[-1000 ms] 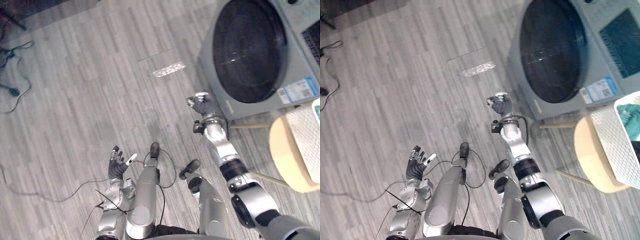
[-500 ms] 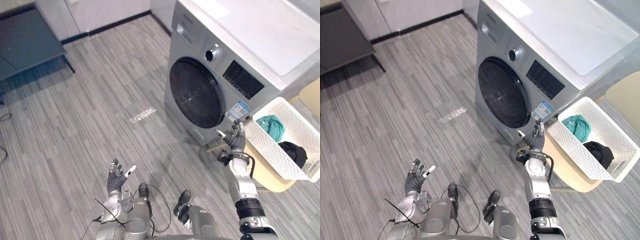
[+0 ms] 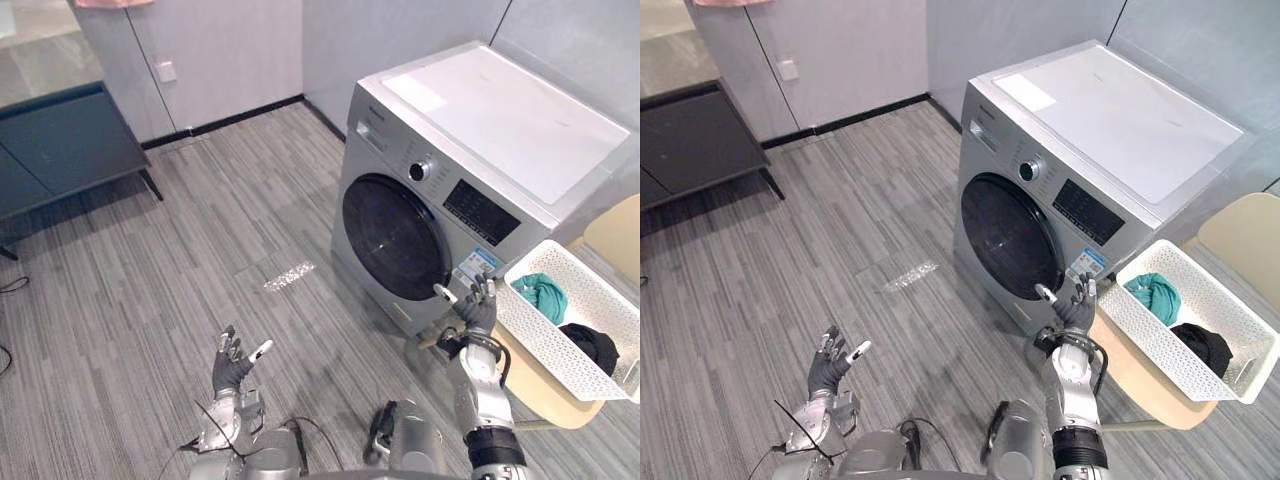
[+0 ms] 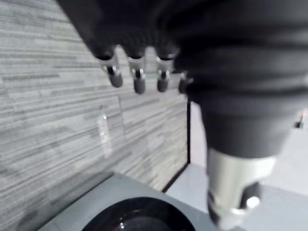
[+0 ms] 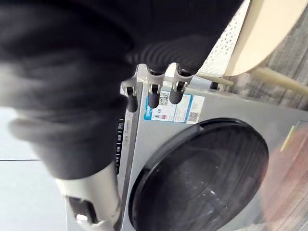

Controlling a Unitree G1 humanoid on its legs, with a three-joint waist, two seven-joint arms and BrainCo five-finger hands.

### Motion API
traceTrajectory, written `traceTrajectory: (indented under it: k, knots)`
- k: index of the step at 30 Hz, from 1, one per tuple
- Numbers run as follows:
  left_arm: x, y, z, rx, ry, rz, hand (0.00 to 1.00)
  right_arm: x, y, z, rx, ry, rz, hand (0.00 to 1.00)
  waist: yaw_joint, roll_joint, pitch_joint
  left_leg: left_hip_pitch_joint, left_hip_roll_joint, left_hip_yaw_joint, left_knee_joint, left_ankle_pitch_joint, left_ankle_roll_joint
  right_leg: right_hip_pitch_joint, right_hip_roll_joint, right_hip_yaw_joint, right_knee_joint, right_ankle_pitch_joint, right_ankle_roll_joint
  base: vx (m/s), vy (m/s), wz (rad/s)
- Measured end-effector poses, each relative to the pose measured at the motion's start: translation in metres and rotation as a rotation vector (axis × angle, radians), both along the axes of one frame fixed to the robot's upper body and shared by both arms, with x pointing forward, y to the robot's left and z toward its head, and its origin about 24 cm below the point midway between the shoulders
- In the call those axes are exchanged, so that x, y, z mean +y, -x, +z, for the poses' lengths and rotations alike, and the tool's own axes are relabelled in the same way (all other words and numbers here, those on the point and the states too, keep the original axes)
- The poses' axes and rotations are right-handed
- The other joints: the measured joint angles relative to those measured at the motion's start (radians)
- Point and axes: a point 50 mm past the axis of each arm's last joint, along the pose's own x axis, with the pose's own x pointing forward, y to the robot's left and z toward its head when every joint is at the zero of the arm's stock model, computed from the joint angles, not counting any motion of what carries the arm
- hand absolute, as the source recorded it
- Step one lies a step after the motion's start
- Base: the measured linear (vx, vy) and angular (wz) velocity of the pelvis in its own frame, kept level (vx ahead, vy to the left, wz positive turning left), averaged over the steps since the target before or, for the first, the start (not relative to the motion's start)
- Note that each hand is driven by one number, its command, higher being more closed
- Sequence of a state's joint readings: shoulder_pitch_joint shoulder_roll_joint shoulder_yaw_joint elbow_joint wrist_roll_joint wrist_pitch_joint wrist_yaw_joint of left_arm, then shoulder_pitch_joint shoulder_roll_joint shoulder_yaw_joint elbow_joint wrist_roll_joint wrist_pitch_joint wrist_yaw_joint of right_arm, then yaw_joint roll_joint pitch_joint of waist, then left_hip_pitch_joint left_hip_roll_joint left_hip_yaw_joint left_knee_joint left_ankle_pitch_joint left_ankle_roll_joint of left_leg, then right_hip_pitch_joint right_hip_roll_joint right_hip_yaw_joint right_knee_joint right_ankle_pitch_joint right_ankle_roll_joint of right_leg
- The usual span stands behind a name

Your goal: Pick up the laundry basket with both hands and put the clothes into the washing machine.

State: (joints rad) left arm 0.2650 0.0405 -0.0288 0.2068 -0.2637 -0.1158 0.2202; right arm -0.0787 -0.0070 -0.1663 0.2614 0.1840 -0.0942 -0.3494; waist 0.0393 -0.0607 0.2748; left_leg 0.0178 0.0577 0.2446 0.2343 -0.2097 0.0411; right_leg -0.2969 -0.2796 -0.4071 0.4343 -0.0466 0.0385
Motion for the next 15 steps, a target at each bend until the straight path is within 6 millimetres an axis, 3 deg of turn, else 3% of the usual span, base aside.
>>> traceTrajectory:
  k: [1, 3, 4, 5, 6, 7, 8, 9, 10, 11, 12, 14, 15]
  knots:
    - [0.0, 0.001, -0.001, 0.007, 0.001, -0.001, 0.0, 0.0, 0.001, 0.0, 0.0, 0.0, -0.001, 0.0, 0.0, -0.004, -0.002, 0.013, -0.003, 0.011, -0.007, -0.011, -0.021, 0.018, 0.021, -0.032, -0.13, 0.034, 0.009, 0.3, -0.114, -0.06]
    - [-0.002, 0.001, -0.001, 0.013, 0.002, -0.009, 0.0, -0.003, 0.009, -0.008, 0.031, 0.0, -0.014, 0.0, -0.002, -0.001, -0.023, 0.027, 0.006, 0.004, 0.003, -0.043, -0.049, 0.037, 0.063, -0.021, -0.194, 0.06, -0.026, 0.33, -0.164, 0.09]
    - [-0.003, 0.001, -0.002, 0.015, 0.004, -0.011, 0.0, -0.005, 0.015, -0.012, 0.051, 0.0, -0.021, 0.0, -0.005, 0.007, -0.042, 0.016, 0.031, -0.01, 0.051, -0.087, -0.075, 0.06, 0.095, -0.017, -0.21, 0.086, -0.066, 0.42, -0.21, 0.14]
    - [-0.006, 0.003, -0.004, 0.021, 0.02, -0.006, 0.0, -0.009, 0.017, -0.014, 0.058, 0.001, -0.034, 0.0, -0.011, 0.048, -0.055, -0.011, 0.084, -0.03, 0.114, -0.136, -0.103, 0.071, 0.138, -0.04, -0.2, 0.087, -0.079, 0.43, -0.207, 0.11]
    - [-0.006, 0.004, -0.004, 0.025, 0.022, -0.004, 0.0, -0.01, 0.018, -0.014, 0.06, 0.001, -0.038, 0.0, -0.015, 0.065, -0.066, -0.019, 0.104, -0.035, 0.126, -0.138, -0.103, 0.072, 0.154, -0.049, -0.198, 0.072, -0.077, 0.46, -0.176, 0.09]
    - [-0.009, 0.009, -0.008, 0.044, 0.041, 0.009, 0.0, -0.011, 0.019, -0.014, 0.06, 0.002, -0.04, 0.0, -0.026, 0.101, -0.083, -0.032, 0.154, -0.045, 0.193, -0.136, -0.131, 0.088, 0.2, -0.068, -0.204, 0.036, -0.093, 0.46, -0.15, -0.05]
    - [-0.012, 0.011, -0.011, 0.055, 0.058, 0.018, 0.0, -0.011, 0.021, -0.016, 0.072, 0.0, -0.045, 0.0, -0.025, 0.119, -0.087, -0.078, 0.202, -0.052, 0.329, -0.116, -0.153, 0.115, 0.236, -0.077, -0.216, 0.033, -0.104, 0.47, -0.151, -0.12]
    - [-0.014, 0.011, -0.011, 0.056, 0.068, 0.021, 0.0, -0.012, 0.023, -0.018, 0.082, -0.001, -0.046, 0.0, -0.023, 0.124, -0.085, -0.108, 0.224, -0.059, 0.418, -0.094, -0.15, 0.135, 0.252, -0.077, -0.224, 0.027, -0.111, 0.42, -0.145, -0.28]
    - [-0.019, 0.011, -0.012, 0.055, 0.087, 0.019, 0.0, -0.009, 0.025, -0.021, 0.097, -0.004, -0.028, 0.0, -0.017, 0.133, -0.077, -0.189, 0.253, -0.097, 0.613, -0.034, -0.169, 0.176, 0.272, -0.072, -0.243, 0.023, -0.115, 0.4, -0.101, -0.36]
    - [-0.024, 0.011, -0.013, 0.056, 0.105, 0.003, 0.0, -0.007, 0.024, -0.022, 0.106, -0.004, -0.015, 0.0, -0.012, 0.133, -0.066, -0.251, 0.25, -0.135, 0.781, -0.031, -0.188, 0.213, 0.274, -0.053, -0.254, 0.023, -0.115, 0.49, -0.03, -0.42]
    - [-0.025, 0.01, -0.013, 0.054, 0.112, 0.001, 0.0, -0.004, 0.025, -0.024, 0.118, -0.005, 0.001, 0.0, -0.01, 0.131, -0.044, -0.298, 0.239, -0.153, 0.884, -0.033, -0.184, 0.256, 0.263, -0.043, -0.262, 0.023, -0.115, 0.37, 0.035, -0.36]
    - [-0.024, 0.009, -0.013, 0.05, 0.115, 0.005, 0.0, -0.002, 0.025, -0.027, 0.13, -0.011, 0.004, 0.0, 0.001, 0.124, -0.03, -0.347, 0.239, -0.155, 0.878, -0.037, -0.177, 0.278, 0.244, -0.041, -0.265, 0.023, -0.115, 0.16, 0.054, -0.19]
    - [-0.022, 0.009, -0.012, 0.047, 0.114, 0.017, 0.0, -0.002, 0.021, -0.027, 0.132, -0.011, 0.005, 0.0, 0.013, 0.114, -0.023, -0.391, 0.24, -0.156, 0.781, -0.041, -0.166, 0.285, 0.221, -0.041, -0.271, 0.023, -0.114, 0.14, 0.148, -0.29]
